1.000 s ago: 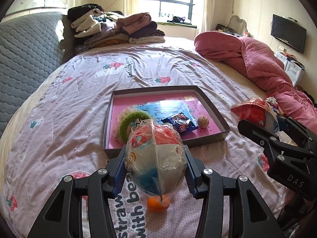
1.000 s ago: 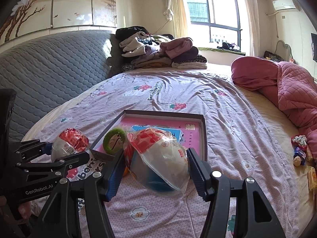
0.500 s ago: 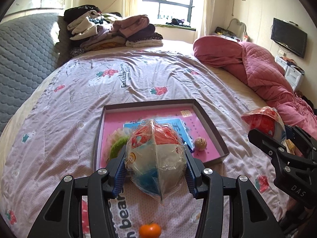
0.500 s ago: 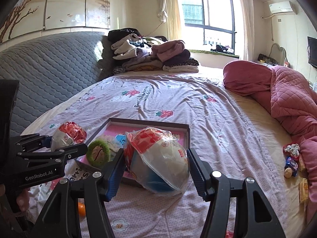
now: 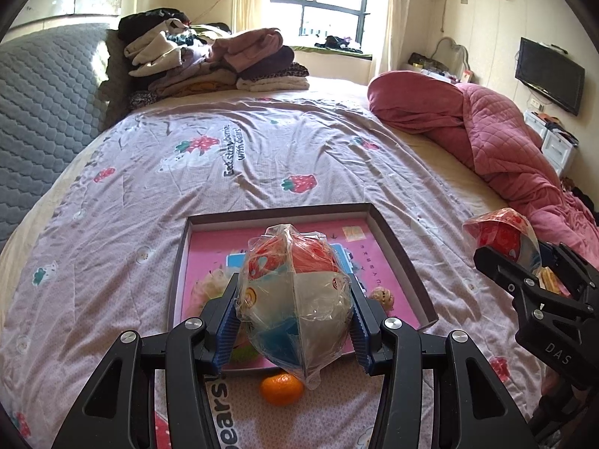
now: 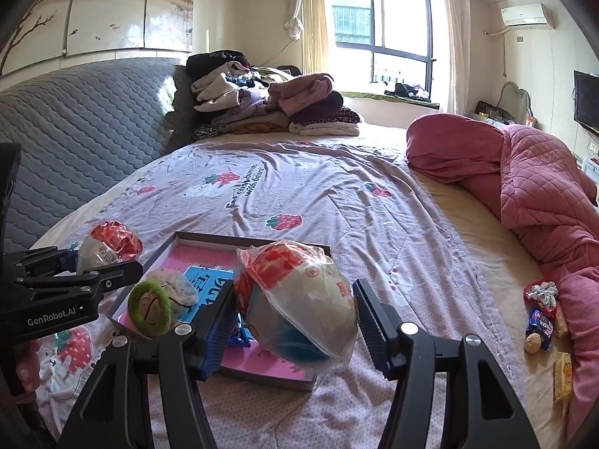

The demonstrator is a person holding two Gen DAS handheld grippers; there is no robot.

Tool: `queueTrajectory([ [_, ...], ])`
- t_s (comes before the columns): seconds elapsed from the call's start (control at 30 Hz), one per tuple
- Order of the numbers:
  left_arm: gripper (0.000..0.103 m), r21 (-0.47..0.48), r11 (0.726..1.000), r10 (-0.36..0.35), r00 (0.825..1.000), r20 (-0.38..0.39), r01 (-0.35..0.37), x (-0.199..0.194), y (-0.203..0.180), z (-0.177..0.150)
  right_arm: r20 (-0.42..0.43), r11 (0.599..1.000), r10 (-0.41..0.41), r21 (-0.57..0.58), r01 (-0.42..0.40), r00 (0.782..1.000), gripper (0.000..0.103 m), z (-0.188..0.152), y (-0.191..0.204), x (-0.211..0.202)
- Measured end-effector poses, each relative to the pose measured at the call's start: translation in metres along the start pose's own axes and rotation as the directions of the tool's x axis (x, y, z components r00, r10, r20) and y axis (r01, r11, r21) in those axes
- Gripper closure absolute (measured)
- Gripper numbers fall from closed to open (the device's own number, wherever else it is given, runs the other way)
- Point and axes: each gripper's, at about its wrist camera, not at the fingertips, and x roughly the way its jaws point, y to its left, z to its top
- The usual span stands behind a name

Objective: Organize objects
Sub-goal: 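Carry the ball and bag with both tools over the tray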

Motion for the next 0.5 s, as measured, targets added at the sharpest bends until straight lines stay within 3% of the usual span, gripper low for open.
queueTrajectory([
  [0.5,0.051,0.026,1.0,0.0,0.998,-0.067,0.002,0.049,-0.009,-0.013,-0.069,0.999,0.0,-0.038,-0.003,0.998,0.042,-0.02,0.008,0.044],
])
